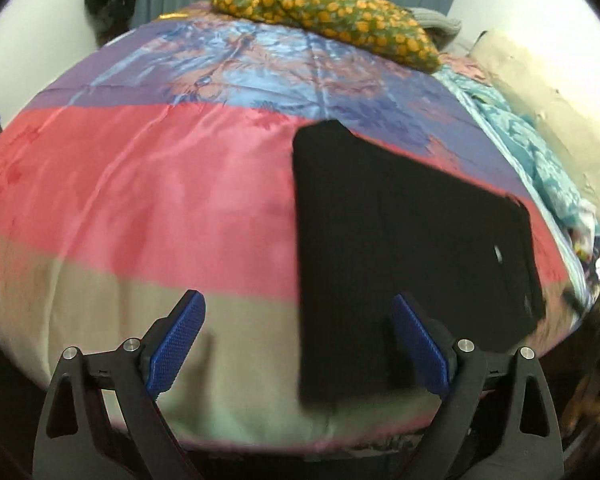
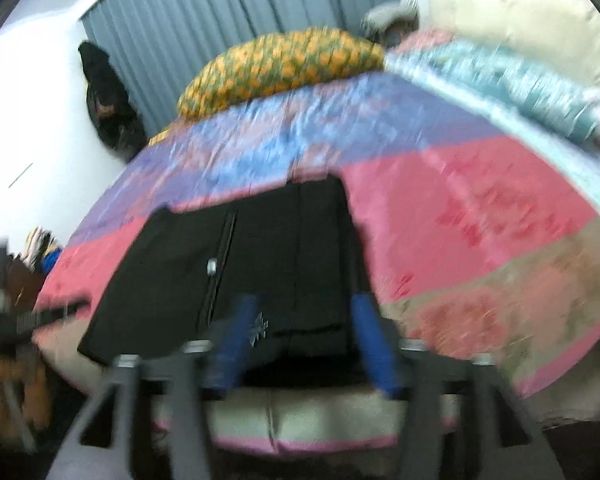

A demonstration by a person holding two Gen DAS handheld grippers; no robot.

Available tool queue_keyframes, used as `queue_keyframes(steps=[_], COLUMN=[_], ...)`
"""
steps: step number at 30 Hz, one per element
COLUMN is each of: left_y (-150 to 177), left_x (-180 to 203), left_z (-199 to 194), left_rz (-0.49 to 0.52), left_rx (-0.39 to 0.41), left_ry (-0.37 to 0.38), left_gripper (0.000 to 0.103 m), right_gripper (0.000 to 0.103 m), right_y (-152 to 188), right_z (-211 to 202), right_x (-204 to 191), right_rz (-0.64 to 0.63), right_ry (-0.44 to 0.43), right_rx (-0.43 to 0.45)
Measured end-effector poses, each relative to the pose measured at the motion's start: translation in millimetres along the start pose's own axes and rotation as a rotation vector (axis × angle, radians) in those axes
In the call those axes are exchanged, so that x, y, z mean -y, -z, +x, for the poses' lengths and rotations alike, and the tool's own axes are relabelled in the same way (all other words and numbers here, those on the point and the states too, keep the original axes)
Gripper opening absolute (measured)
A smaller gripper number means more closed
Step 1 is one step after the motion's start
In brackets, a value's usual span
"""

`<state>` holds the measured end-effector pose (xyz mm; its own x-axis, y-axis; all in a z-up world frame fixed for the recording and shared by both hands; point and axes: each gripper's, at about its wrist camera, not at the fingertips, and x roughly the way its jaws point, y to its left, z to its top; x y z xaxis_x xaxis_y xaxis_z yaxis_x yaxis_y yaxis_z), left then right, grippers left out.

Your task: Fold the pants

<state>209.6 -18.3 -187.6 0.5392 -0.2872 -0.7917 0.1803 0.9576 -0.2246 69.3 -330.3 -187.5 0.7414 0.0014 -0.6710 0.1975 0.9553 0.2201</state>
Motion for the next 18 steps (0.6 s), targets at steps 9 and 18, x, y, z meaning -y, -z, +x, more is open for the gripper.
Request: queue_keyframes(steps=[9, 18], left_y=[7.0, 10.1], left_x=[-3.1, -8.7], left_z=[-18.1, -20.1], left_rz=[0.061, 0.055], left_rx=[0.055, 0.065], left_ry=[-0.005, -0.027], left_gripper=[0.095, 0.095], right_gripper=[0.08, 0.08], right_y=[-4.0, -3.5], right_z=[-13.5, -15.0], right_x=[14.7, 26.5], right_rz=[0.064, 0.103], right_ry=[0.117, 0.134], right_rx=[0.061, 0.067])
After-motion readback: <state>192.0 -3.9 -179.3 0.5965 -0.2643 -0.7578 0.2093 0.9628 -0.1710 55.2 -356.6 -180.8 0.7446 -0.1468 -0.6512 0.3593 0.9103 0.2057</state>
